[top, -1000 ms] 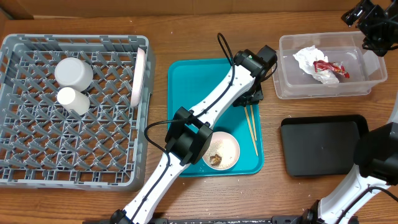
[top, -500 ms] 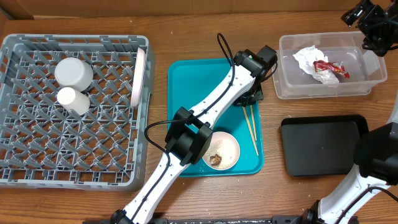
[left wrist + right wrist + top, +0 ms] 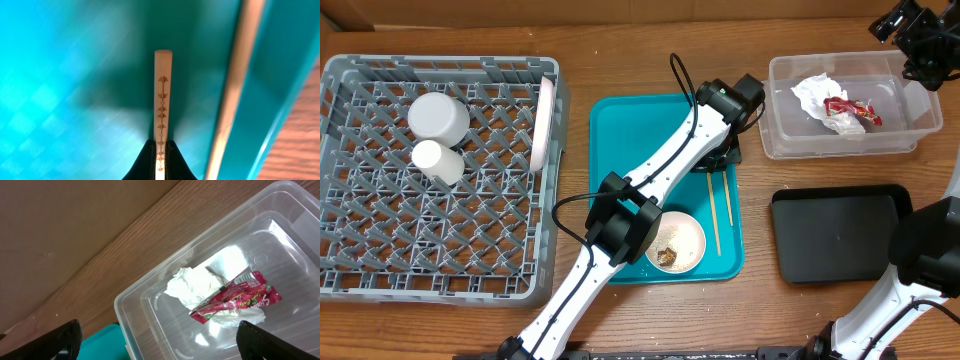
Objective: Sort waste into correct bins and load items into the dishwasher
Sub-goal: 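Lift the chopstick with the left gripper and carry it to the rack, then insert the chopstick upright into the rack beside the plate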
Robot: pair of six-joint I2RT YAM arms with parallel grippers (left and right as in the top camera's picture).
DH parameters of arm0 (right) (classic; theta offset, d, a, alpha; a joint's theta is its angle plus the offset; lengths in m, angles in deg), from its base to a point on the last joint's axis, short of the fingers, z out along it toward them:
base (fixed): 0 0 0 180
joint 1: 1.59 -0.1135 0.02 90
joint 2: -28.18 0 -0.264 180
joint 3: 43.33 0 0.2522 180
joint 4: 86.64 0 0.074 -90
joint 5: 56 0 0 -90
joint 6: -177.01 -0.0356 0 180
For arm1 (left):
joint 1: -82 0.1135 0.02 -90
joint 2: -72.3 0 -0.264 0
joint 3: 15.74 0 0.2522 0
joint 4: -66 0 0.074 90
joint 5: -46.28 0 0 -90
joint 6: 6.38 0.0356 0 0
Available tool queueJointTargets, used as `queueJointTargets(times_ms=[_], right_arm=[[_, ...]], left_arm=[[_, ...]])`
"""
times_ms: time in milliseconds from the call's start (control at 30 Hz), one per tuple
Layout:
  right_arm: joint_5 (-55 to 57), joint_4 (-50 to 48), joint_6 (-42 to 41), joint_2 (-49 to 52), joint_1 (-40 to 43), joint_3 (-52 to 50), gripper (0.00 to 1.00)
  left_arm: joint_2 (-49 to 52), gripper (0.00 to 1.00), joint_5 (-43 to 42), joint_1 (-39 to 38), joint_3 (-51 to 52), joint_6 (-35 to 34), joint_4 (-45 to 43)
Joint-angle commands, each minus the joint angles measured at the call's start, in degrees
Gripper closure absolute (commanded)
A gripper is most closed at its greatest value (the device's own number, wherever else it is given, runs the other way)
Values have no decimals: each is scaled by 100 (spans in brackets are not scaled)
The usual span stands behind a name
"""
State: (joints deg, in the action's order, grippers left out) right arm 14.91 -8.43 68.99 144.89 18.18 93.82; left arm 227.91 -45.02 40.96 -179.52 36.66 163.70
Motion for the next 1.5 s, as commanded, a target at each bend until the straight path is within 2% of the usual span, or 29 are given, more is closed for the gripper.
queueJointTargets(times_ms=[0, 433, 533, 667, 900, 1000, 1167, 1467], right_arm=[[20, -26, -24, -275, -20, 39, 0], [17, -26, -22, -275, -20, 39, 0], [17, -26, -22, -275, -20, 39, 0], [17, -26, -22, -275, -20, 39, 0], [17, -26, -22, -275, -20, 39, 0], [20, -26, -22, -275, -20, 39, 0], [20, -26, -22, -275, -20, 39, 0], [17, -26, -22, -275, -20, 39, 0]], left_arm=[[-448, 96, -24, 157, -382, 339, 144], [-2470, 96, 79, 522, -754, 1727, 439], [-2929, 96, 361, 715, -754, 1978, 610], [-3484, 96, 837, 1069, -754, 2750, 802], [-4260, 96, 1954, 2061, -754, 3506, 1287], [-4406, 96, 1829, 2647, -754, 4170, 1285], [-4339, 96, 1659, 3432, -719, 4839, 1285], [-3947, 96, 540, 4162, 37, 5230, 1285]])
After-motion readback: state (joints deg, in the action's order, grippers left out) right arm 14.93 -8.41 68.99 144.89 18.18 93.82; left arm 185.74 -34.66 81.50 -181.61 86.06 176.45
